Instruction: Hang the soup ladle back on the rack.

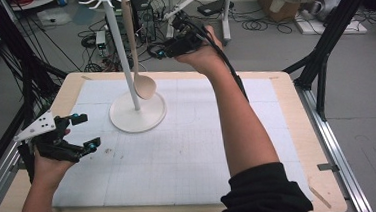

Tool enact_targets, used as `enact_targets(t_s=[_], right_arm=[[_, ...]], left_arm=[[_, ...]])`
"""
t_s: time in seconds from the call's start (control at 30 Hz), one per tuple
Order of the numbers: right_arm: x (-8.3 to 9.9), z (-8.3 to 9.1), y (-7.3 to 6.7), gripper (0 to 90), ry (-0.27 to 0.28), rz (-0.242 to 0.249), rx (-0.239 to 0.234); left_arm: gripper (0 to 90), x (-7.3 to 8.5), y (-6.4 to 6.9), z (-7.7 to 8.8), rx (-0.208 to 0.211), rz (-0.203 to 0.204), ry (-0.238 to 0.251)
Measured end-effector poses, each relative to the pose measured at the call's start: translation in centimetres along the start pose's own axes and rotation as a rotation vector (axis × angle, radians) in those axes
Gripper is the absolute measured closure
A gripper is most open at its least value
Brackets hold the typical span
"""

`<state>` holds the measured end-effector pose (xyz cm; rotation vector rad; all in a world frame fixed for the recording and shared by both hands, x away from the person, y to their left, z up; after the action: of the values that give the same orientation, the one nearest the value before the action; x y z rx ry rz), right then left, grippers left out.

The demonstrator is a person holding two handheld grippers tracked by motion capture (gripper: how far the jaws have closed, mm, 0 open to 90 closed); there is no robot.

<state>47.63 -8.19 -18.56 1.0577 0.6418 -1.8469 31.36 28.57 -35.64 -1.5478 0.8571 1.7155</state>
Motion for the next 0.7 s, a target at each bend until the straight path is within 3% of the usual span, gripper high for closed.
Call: enact_targets(t_s=[0.27,0.4,0.7], right_arm=[[3.7,4.3,-0.3,32.3,0.055,-0.009,0.063],[5.6,6.3,-0.5,23.1,0.052,-0.011,0.105],[10.4,10.0,-1.5,15.8,0.146,-0.052,0.121]], left_arm=[[1.7,-0.1,0.1,-0.5,0.006,0.004,-0.004],[1.7,-0.1,0.2,-0.7,0.008,0.006,-0.005],[1.7,-0.1,0.3,-1.1,0.013,0.009,-0.015]])
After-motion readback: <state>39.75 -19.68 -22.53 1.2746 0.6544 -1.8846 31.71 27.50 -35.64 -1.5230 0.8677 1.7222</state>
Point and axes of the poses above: each handheld gripper's, and its own axes: z roughly backward along the jaws, x roughly out of its underside, y roughly to its right, the point moved 1 cm from there along -z, roughly forward along the jaws, and after that the axes turned 7 degrees about y, right-handed, at the moved point
